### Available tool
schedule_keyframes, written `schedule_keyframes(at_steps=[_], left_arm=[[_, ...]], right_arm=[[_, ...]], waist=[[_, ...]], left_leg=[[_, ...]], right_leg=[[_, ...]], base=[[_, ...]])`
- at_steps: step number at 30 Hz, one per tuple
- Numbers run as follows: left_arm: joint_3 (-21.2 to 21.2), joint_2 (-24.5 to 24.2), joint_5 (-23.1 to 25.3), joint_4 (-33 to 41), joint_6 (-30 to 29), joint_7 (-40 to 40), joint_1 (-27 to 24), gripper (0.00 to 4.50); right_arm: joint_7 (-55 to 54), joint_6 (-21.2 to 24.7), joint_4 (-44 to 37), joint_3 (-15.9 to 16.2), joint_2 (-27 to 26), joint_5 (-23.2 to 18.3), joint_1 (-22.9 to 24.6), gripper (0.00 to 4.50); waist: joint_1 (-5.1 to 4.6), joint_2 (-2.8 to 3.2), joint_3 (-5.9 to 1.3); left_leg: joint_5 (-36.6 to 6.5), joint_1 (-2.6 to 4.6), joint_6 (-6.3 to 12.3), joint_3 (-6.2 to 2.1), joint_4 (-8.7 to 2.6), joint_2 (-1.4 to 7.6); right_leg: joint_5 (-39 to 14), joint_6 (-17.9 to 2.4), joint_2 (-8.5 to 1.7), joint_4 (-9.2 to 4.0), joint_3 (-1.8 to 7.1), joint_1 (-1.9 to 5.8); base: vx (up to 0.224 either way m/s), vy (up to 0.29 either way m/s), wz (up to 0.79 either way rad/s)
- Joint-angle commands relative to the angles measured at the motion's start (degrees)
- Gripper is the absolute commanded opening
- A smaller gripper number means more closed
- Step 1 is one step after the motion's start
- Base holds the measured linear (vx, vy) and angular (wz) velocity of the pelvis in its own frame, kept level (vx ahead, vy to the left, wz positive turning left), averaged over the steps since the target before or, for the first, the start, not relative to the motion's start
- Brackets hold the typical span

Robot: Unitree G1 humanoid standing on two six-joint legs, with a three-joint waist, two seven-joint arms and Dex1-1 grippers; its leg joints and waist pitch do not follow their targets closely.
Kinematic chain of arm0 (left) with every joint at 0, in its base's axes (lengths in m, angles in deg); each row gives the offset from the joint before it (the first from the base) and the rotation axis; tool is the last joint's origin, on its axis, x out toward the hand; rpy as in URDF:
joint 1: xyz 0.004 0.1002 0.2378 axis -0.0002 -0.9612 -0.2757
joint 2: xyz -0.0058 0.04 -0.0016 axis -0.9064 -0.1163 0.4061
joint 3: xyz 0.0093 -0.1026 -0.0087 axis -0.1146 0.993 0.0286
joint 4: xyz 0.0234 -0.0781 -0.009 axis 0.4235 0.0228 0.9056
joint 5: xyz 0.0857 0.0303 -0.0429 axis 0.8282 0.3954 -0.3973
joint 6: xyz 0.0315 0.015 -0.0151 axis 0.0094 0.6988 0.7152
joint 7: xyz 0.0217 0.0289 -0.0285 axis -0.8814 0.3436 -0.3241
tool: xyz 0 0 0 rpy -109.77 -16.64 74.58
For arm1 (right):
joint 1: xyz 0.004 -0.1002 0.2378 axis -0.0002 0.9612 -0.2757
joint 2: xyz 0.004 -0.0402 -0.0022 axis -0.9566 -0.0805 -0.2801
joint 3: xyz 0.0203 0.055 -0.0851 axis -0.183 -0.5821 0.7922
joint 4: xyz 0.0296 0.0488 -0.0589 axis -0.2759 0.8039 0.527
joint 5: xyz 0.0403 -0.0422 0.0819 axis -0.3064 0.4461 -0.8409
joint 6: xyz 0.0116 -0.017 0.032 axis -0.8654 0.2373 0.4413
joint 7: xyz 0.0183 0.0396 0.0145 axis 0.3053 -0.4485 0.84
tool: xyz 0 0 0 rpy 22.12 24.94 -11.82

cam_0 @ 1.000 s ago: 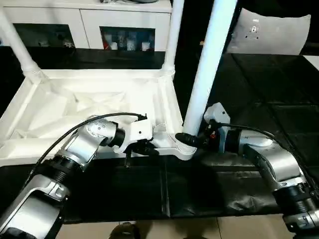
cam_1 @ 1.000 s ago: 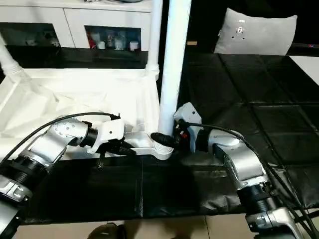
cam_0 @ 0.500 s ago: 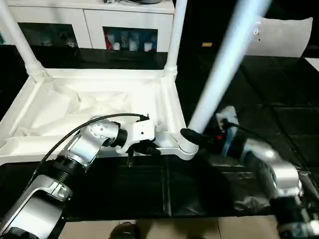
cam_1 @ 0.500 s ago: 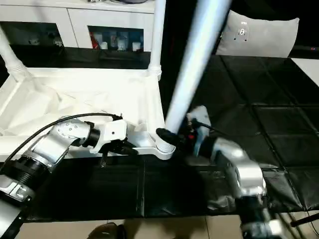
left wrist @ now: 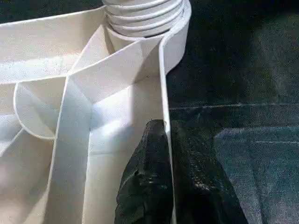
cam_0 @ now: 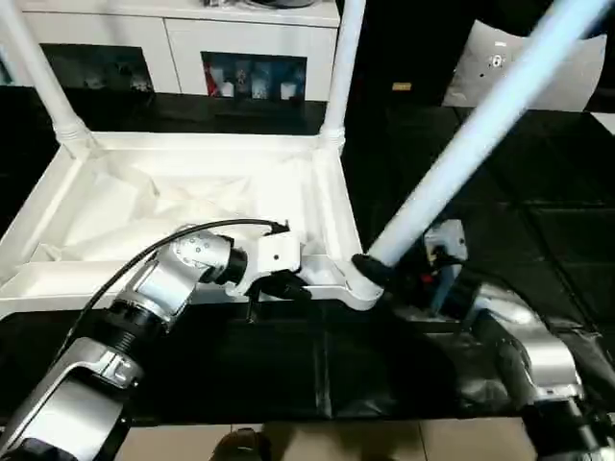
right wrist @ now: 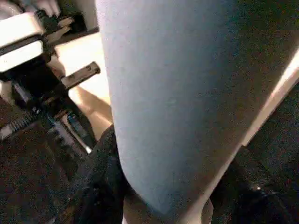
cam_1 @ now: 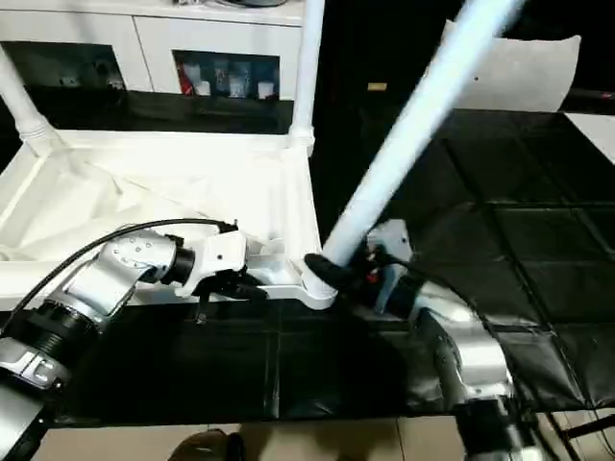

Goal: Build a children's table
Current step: Insert table leg to table base

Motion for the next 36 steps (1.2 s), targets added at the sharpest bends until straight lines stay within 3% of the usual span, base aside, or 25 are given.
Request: schedule_keyframes(at_steps=[1, 4, 5, 6, 7, 8, 12, 15, 19, 21, 22, 23, 25, 28, 30, 32, 36], left_arm=[[-0.04, -0.03, 0.71, 0.97, 2.46, -0.82, 2.15, 0.00], [-0.52, -0.35, 1.17, 0.91, 2.88, -1.42, 2.25, 0.00], [-0.87, -0.39, 1.23, 0.64, 3.49, -2.40, 2.68, 0.00], [-0.87, -0.39, 1.23, 0.64, 3.49, -2.40, 2.68, 0.00], [-1.14, -0.10, 1.29, -0.35, 4.20, -3.21, 3.57, 0.00], [-1.21, 0.11, 1.30, -0.83, 4.45, -3.43, 3.93, 0.00], [-1.22, 1.00, 1.47, -3.06, 5.16, -3.50, 5.30, 0.00], [-1.06, 1.45, 1.83, -4.79, 5.65, -3.30, 6.19, 0.00], [-0.78, 1.27, 2.20, -5.71, 5.92, -3.02, 6.45, 0.00], [-0.24, 0.94, 1.94, -5.46, 5.39, -2.77, 6.29, 0.00], [-0.24, 0.94, 1.94, -5.46, 5.39, -2.77, 6.29, 0.00], [0.00, 0.75, 1.69, -5.16, 5.13, -2.93, 6.07, 0.00], [0.10, 0.56, 1.62, -4.89, 5.10, -3.00, 5.78, 0.00], [0.37, 0.13, 1.26, -3.16, 4.07, -3.19, 4.54, 0.00], [0.51, 0.10, 1.09, -2.61, 3.60, -3.17, 4.25, 0.00], [0.63, 0.06, 1.06, -2.26, 3.35, -3.23, 4.06, 0.00], [0.69, -0.09, 0.98, -1.60, 2.93, -3.57, 3.77, 0.00]], right_arm=[[-0.42, 0.06, 8.22, 2.54, 1.32, 6.22, 0.20, 1.94], [0.73, -2.57, 15.46, 3.65, 0.83, 7.98, -3.31, 1.94], [2.61, -4.95, 22.63, 5.59, 0.46, 9.83, -6.94, 1.94], [2.61, -4.95, 22.63, 5.59, 0.46, 9.83, -6.94, 1.94], [4.37, -7.23, 29.33, 7.39, -0.22, 11.57, -10.16, 1.94], [5.13, -8.03, 31.20, 7.94, -0.42, 12.08, -11.03, 1.94], [6.33, -10.45, 36.91, 8.75, -1.63, 13.33, -13.32, 1.94], [9.06, -12.40, 36.96, 9.30, -1.03, 12.90, -11.90, 1.94], [10.72, -14.28, 35.95, 8.30, -0.47, 11.05, -10.79, 1.94], [11.75, -12.70, 32.76, 4.78, -0.69, 6.67, -9.78, 1.94], [11.75, -12.70, 32.76, 4.78, -0.69, 6.67, -9.78, 1.94], [12.66, -9.68, 30.08, 2.27, -0.72, 3.40, -9.82, 1.94], [12.48, -7.33, 26.83, 1.49, -0.12, 2.25, -9.86, 1.94], [9.22, -1.37, 15.51, 3.64, 2.24, 4.12, -8.53, 1.93], [8.13, 0.54, 12.88, 4.39, 2.59, 4.97, -8.12, 1.93], [7.60, 1.92, 10.75, 4.97, 2.75, 5.87, -7.63, 1.93], [7.95, 4.59, 6.47, 6.01, 3.11, 6.25, -6.69, 1.93]], waist=[[-0.29, 0.34, -3.95], [-0.86, 0.52, -3.84], [-1.09, 0.50, -3.80], [-1.72, 0.45, -3.50], [-1.56, 0.55, -3.55], [-1.89, 0.75, -3.52], [-2.63, 0.44, -3.08], [-2.60, 0.55, -3.26], [-2.43, 0.66, -3.57], [-2.03, 0.70, -3.56], [-1.91, 0.62, -3.63], [-1.62, 0.49, -3.67], [-0.99, 0.80, -3.70], [-0.18, 0.36, -4.12], [0.16, 0.41, -4.12], [0.41, 0.57, -4.15], [0.36, 0.70, -4.09]], left_leg=[[-16.45, 2.32, -1.60, -2.45, -5.33, 6.39], [-19.80, 2.42, -2.81, -2.61, -5.32, 6.30], [-21.48, 2.46, -3.50, -2.79, -5.46, 6.36], [-23.68, 2.11, -4.39, -3.11, -5.73, 6.24], [-24.76, 2.31, -4.76, -3.15, -5.76, 6.32], [-28.65, 2.62, -6.12, -3.42, -5.73, 6.36], [-36.33, 3.23, -7.75, -3.87, -6.01, 6.19], [-37.24, 3.53, -7.68, -3.98, -6.14, 6.41], [-35.55, 3.71, -7.28, -3.40, -6.61, 6.51], [-33.54, 3.69, -6.27, -3.05, -6.60, 6.51], [-32.74, 3.67, -5.89, -2.93, -6.56, 6.52], [-30.84, 3.53, -5.06, -2.80, -6.59, 6.53], [-28.50, 3.61, -4.27, -2.45, -6.50, 6.59], [-18.51, 2.88, -1.45, -2.12, -6.37, 6.66], [-14.54, 2.63, 0.31, -1.70, -5.91, 6.54], [-13.93, 2.63, 0.63, -1.49, -5.70, 6.67], [-14.60, 2.71, -0.48, -1.49, -5.86, 6.84]], right_leg=[[-4.64, -15.08, -5.65, -4.26, 2.00, 0.79], [-9.48, -15.21, -5.88, -4.60, 2.05, 0.56], [-11.57, -14.88, -5.88, -4.66, 1.99, 0.49], [-14.85, -14.43, -5.78, -4.81, 1.89, 0.54], [-16.29, -13.91, -5.81, -4.95, 1.94, 0.43], [-19.54, -13.39, -5.97, -5.15, 1.97, -0.15], [-26.41, -11.26, -5.77, -5.94, 1.92, -0.95], [-26.54, -10.35, -5.76, -6.32, 2.06, -1.16], [-18.35, -11.82, -5.11, -5.76, 1.92, -1.18], [-15.37, -12.47, -5.28, -5.78, 2.09, -1.05], [-14.60, -12.59, -5.32, -5.79, 2.12, -0.90], [-12.93, -12.87, -5.17, -5.66, 2.11, -0.60], [-10.10, -13.56, -5.16, -5.43, 2.10, -0.70], [-1.29, -13.80, -5.01, -4.61, 1.76, 0.55], [1.98, -14.22, -5.18, -4.43, 1.72, 0.49], [1.71, -14.59, -5.31, -4.43, 1.66, 0.33], [1.65, -14.68, -5.04, -4.28, 1.51, 0.12]], base=[[0.000, 0.000, 0.00], [0.000, 0.000, 0.00], [0.000, 0.000, 0.00], [0.000, 0.000, 0.00], [0.000, 0.000, 0.00], [0.000, 0.000, 0.00], [0.000, 0.000, 0.00], [0.000, 0.000, 0.00], [0.000, 0.000, 0.00], [0.000, 0.000, 0.00], [0.000, 0.000, 0.00], [0.000, 0.000, 0.00], [0.000, 0.000, 0.00], [0.019, -0.007, -0.01], [0.000, 0.000, 0.00], [0.000, 0.000, 0.00], [0.000, 0.000, 0.00]])
